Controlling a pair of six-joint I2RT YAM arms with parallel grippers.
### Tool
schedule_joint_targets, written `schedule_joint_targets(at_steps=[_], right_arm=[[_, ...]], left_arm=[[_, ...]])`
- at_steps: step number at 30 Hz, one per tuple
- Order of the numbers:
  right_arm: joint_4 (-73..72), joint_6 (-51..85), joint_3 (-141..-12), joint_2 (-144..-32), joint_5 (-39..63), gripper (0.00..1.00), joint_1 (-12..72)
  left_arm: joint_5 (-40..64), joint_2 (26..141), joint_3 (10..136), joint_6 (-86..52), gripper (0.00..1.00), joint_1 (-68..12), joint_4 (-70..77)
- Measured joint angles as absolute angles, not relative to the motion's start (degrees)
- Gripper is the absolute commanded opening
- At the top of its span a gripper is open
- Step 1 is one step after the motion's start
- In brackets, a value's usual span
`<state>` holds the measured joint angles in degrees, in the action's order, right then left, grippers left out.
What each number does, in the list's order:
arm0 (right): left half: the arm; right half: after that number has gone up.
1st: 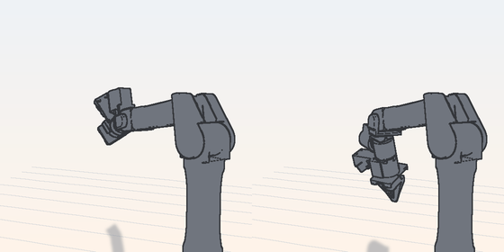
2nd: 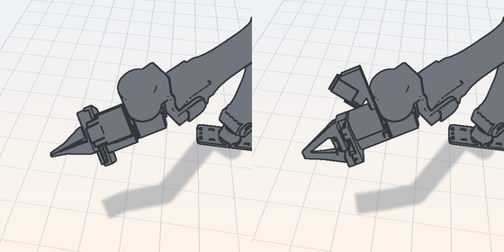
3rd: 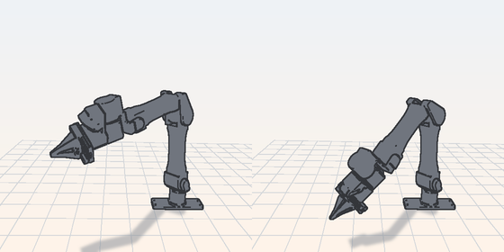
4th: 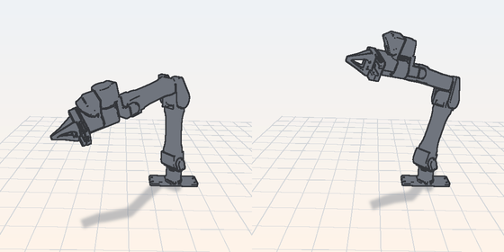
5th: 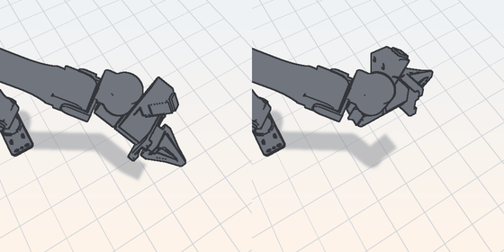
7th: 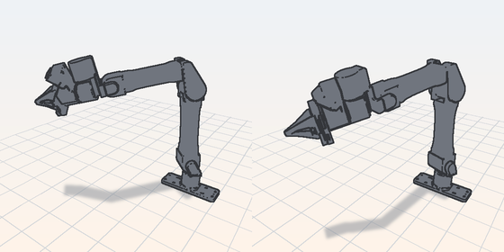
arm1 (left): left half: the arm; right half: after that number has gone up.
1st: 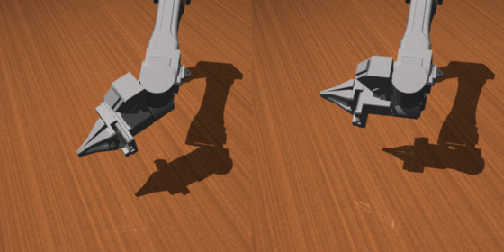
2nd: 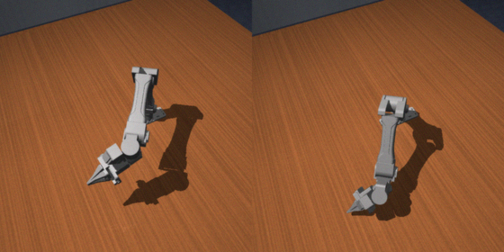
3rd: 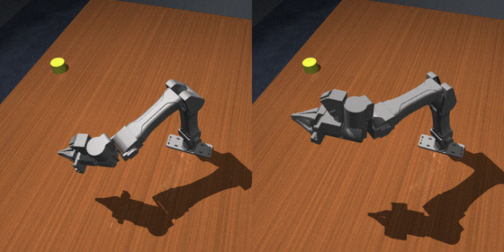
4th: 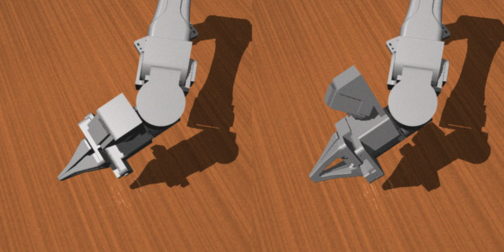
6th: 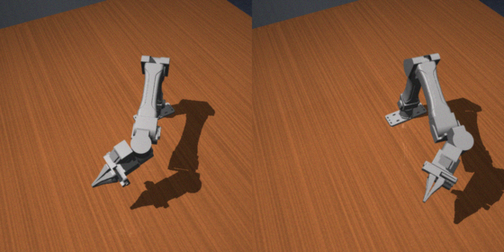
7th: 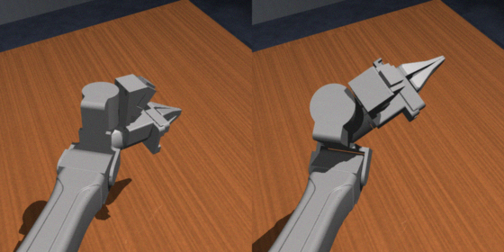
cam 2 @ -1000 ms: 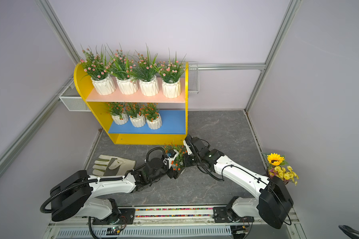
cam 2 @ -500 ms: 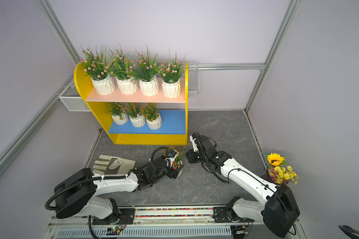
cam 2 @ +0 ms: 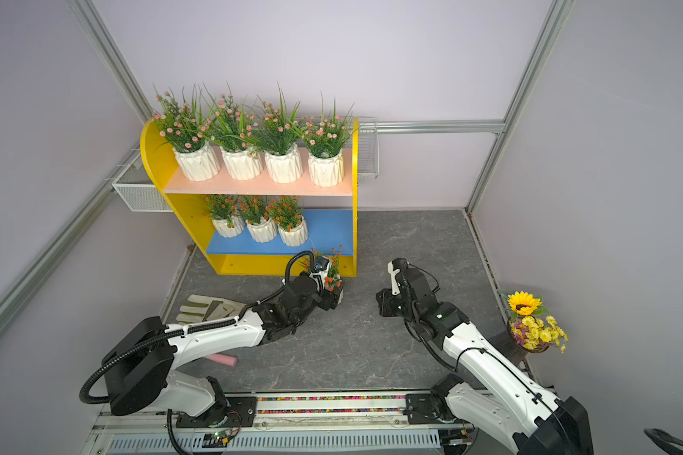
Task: Place the baby's breath potted plants on the rack by color
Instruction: Pick up the baby's breath potted plant from the center of the board, then place the baby's breath potted plant on the rack.
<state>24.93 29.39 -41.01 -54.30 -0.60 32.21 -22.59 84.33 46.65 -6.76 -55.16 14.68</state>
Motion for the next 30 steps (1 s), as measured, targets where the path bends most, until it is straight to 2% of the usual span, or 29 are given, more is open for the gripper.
schedule_joint_targets(at_steps=[15, 30], right_arm=[[25.5, 29.4, -38.6, -52.3, -0.6, 0.25, 31.5], [26.6, 29.8, -37.7, -49.7, -0.7, 0.25, 31.2]], left_arm=[[-26.4, 89.4, 61.9, -4.9, 0.24, -50.7, 5.3], [-25.7, 97.2, 74.5, -3.8, 0.23, -46.1, 1.7]])
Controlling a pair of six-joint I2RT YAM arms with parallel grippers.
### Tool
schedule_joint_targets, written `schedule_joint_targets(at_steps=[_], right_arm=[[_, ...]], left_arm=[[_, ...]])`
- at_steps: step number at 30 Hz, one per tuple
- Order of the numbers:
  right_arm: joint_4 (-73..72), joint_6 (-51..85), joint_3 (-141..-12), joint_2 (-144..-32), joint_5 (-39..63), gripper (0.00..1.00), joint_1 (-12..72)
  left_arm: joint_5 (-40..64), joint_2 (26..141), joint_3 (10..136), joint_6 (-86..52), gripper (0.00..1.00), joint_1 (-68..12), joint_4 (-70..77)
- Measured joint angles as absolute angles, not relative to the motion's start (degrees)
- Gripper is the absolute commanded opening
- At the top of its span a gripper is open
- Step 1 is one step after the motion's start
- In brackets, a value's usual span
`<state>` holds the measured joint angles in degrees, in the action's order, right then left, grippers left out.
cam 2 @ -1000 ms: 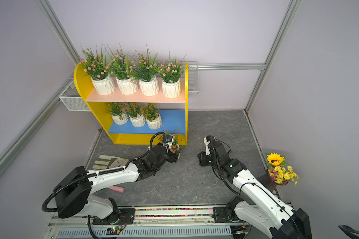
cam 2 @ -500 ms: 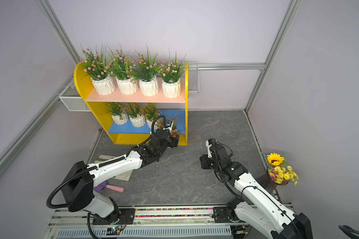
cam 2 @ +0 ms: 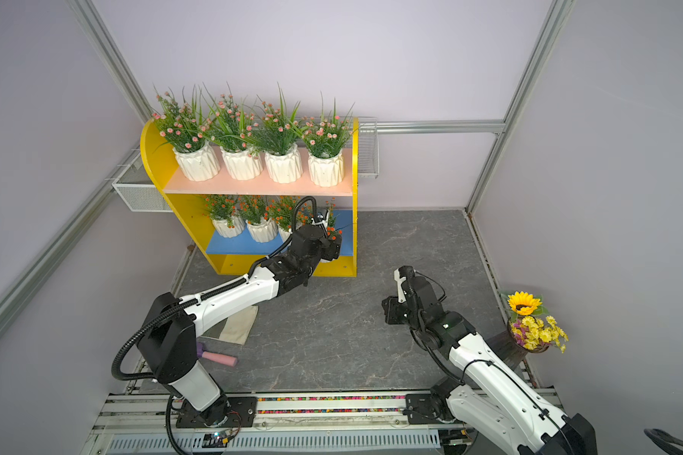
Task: Place the baby's breath potted plants on the rack by color
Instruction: Place the baby's breath potted plant on the rack.
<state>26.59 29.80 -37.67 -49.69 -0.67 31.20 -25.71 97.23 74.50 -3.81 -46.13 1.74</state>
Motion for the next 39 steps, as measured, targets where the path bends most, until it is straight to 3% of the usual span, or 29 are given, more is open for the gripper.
schedule_joint_targets(at_steps=[21, 27, 30, 32, 39], right_arm=[[27.6, 30.3, -36.5, -48.3, -0.9, 0.25, 31.2], [27.6, 30.3, -36.3, -48.3, -1.3, 0.26, 31.2], [27.6, 30.3, -36.2, -48.3, -1.3, 0.26, 31.2], [27.6, 30.3, -36.1, -48.3, -1.3, 0.27, 31.2], [27.6, 30.5, -35.8, -47.7, -1.3, 0.29, 31.2]], left_arm=[[-23.5, 108.7, 84.0, -4.2, 0.22, -42.0, 5.7], [-22.8, 112.0, 87.7, -4.4, 0.29, -41.8, 6.5], [-22.4, 114.0, 90.5, -4.5, 0.38, -41.7, 6.1], [-22.3, 114.5, 91.2, -4.8, 0.62, -41.7, 6.1], [-22.7, 114.5, 91.8, -5.5, 0.79, -41.7, 4.7]])
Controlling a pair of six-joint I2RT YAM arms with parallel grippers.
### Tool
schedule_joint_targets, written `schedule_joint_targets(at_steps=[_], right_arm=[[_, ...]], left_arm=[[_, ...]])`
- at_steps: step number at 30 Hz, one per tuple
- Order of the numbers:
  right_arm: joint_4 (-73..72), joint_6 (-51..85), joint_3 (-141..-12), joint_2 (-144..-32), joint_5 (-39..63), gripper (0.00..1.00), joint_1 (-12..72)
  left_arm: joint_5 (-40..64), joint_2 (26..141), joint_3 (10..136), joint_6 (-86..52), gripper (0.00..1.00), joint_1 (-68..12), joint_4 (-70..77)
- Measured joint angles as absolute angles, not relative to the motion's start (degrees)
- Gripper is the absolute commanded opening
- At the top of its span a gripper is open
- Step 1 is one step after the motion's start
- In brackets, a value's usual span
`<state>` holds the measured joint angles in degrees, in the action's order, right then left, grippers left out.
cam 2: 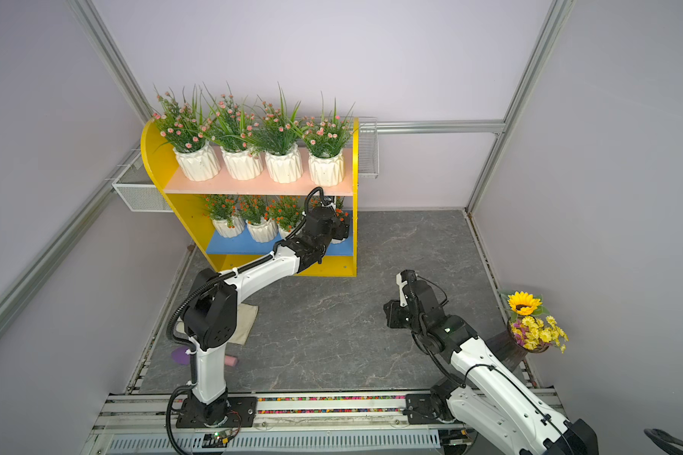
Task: Place the baby's breath potted plants on the rack by color
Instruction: Place the baby's breath potted plant on the rack.
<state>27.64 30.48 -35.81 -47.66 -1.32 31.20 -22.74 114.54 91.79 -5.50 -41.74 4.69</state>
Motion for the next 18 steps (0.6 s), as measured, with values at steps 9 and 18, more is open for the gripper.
schedule_joint_targets(at_steps=[9, 18], right_arm=[[27.6, 30.7, -35.6, -47.0, -1.3, 0.32, 31.2], [27.7, 30.7, -35.5, -46.0, -1.3, 0.32, 31.2]], left_arm=[[-22.6, 114.5, 92.1, -5.4, 0.88, -41.7, 4.0], [-21.8, 113.5, 91.0, -5.5, 0.89, -41.7, 3.9]])
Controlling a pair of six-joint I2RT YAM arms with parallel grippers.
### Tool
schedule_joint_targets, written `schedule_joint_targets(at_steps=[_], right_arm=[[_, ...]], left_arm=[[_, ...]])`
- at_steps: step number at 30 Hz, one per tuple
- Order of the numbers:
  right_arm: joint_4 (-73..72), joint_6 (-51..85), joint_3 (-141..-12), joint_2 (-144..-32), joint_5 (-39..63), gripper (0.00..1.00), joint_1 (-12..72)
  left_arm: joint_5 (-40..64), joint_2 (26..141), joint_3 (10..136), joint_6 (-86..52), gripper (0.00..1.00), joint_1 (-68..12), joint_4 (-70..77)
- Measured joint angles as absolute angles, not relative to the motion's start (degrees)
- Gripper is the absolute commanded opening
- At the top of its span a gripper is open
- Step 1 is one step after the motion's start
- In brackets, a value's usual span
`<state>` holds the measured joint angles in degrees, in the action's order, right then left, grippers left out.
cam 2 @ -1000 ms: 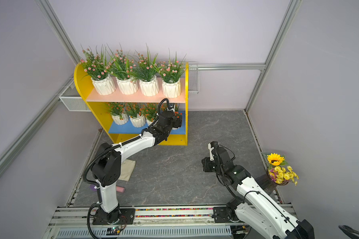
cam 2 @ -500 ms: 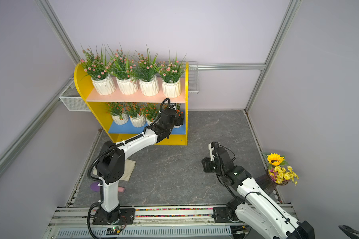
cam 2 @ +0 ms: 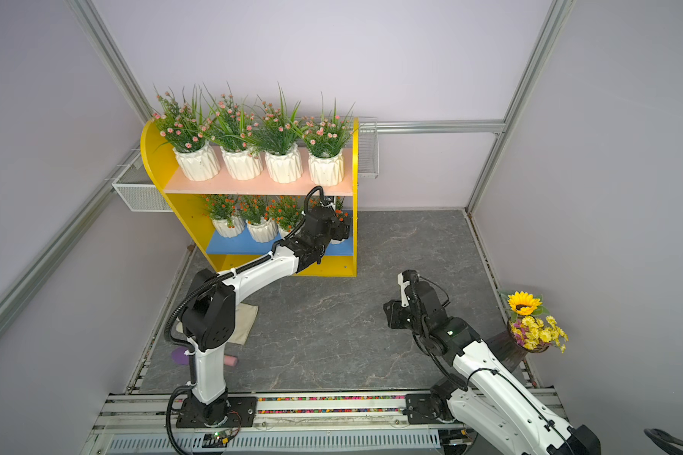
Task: Place the baby's breath potted plants on the rack by color
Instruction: Place the baby's breath potted plant on the rack.
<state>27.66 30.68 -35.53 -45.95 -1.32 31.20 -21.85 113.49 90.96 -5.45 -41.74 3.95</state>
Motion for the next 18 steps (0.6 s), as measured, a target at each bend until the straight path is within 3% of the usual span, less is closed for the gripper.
schedule_joint_targets(at_steps=[10, 12, 18], right_arm=[[27.8, 30.7, -35.2, -45.4, -1.7, 0.33, 31.2], [27.8, 30.7, -35.2, -45.4, -1.7, 0.33, 31.2], [27.8, 30.9, -35.2, -45.4, -1.8, 0.33, 31.2]], left_arm=[[-20.2, 108.4, 85.7, -5.1, 0.91, -41.6, 2.8], [-19.9, 107.3, 84.8, -5.1, 0.99, -41.5, 2.7], [-19.2, 103.4, 83.9, -4.8, 0.99, -41.2, 2.6]])
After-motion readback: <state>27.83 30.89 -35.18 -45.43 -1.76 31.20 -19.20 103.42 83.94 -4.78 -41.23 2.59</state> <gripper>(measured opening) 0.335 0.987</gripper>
